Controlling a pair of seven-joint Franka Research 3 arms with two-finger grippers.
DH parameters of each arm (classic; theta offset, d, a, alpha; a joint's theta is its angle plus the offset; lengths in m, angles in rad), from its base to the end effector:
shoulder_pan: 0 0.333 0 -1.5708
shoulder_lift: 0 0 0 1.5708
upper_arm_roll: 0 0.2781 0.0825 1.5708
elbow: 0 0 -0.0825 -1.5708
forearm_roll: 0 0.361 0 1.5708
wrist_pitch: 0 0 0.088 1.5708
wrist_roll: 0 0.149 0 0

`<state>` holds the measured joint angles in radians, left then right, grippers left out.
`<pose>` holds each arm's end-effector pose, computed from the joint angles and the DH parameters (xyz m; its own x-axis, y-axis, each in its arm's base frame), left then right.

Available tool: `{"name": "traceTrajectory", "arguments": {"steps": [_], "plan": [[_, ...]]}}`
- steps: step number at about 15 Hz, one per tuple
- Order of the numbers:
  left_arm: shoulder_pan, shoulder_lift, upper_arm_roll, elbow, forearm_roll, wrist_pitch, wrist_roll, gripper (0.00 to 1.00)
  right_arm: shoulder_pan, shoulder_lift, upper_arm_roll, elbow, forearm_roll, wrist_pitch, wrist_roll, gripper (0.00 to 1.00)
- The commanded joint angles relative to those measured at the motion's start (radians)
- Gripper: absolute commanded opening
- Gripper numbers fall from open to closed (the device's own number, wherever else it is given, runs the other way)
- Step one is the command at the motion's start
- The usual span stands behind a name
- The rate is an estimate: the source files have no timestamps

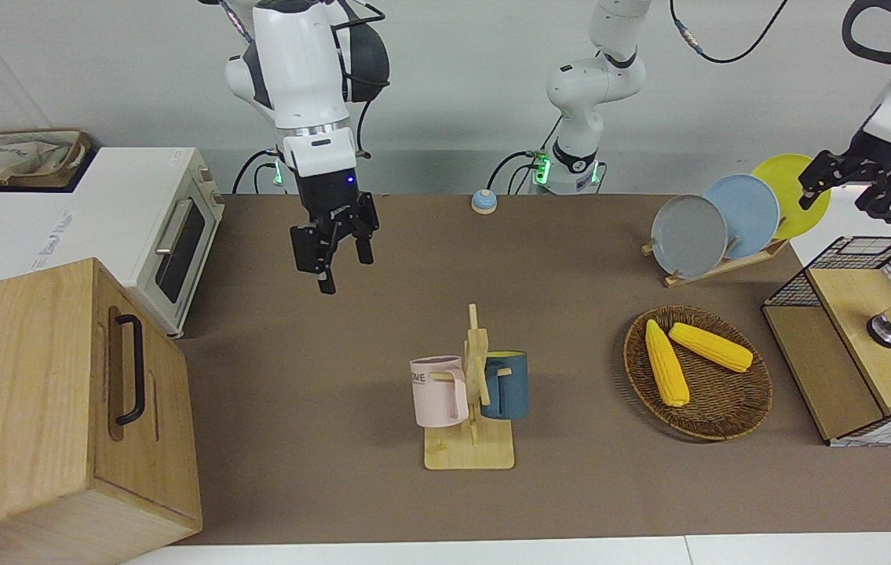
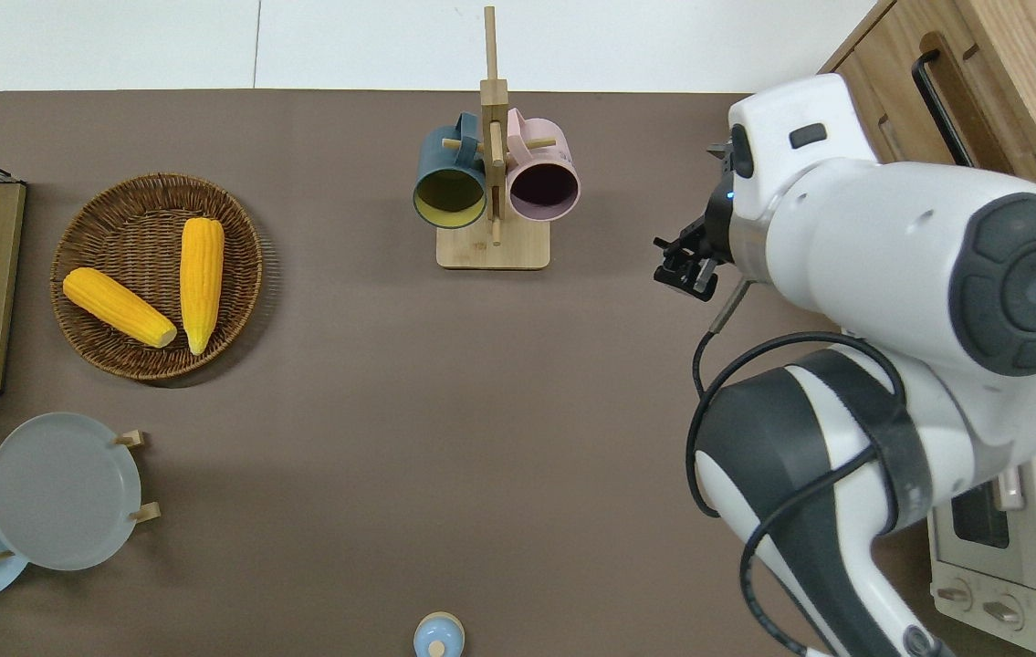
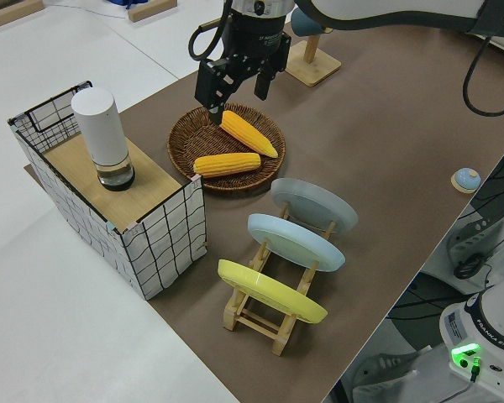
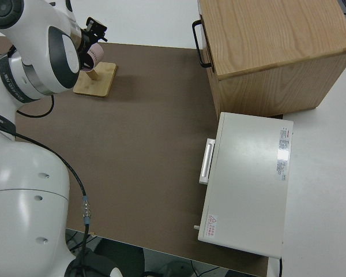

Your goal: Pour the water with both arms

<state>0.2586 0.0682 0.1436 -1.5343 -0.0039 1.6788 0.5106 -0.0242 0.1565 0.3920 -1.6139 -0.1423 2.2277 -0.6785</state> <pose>0.5197 0.2182 0.5344 0.9919 -0.1098 0.0642 -0.1072 -0.9933 -0.0427 0.6033 0.2080 0.5165 0.3938 0.8688 0.3003 0.8043 -0.4838 0.3450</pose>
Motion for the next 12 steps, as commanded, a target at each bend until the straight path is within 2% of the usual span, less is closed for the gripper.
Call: {"name": "traceTrajectory", "arguments": {"steps": [1, 3, 6, 9, 10, 12], "plan": [[0.077, 0.038, -0.007, 0.028, -0.021, 0.045, 0.1, 1.0, 0.044, 0.044, 0.002, -0.003, -0.028, 0.061, 0.003, 0.971], [0.109, 0.048, -0.007, 0.033, -0.041, 0.053, 0.144, 1.0, 0.05, 0.067, 0.002, -0.003, -0.048, 0.092, 0.016, 0.967], [0.146, 0.067, -0.009, 0.033, -0.076, 0.129, 0.203, 1.0, 0.055, 0.119, 0.004, 0.014, -0.1, 0.107, 0.059, 0.973], [0.171, 0.082, -0.01, 0.011, -0.184, 0.283, 0.221, 1.0, 0.072, 0.159, 0.004, 0.017, -0.16, 0.147, 0.129, 0.973], [0.171, 0.087, -0.01, -0.006, -0.214, 0.338, 0.22, 1.0, 0.088, 0.181, 0.004, 0.044, -0.172, 0.145, 0.16, 0.971], [0.172, 0.091, -0.01, -0.047, -0.289, 0.447, 0.223, 1.0, 0.09, 0.208, 0.004, 0.064, -0.204, 0.145, 0.186, 0.967]]}}
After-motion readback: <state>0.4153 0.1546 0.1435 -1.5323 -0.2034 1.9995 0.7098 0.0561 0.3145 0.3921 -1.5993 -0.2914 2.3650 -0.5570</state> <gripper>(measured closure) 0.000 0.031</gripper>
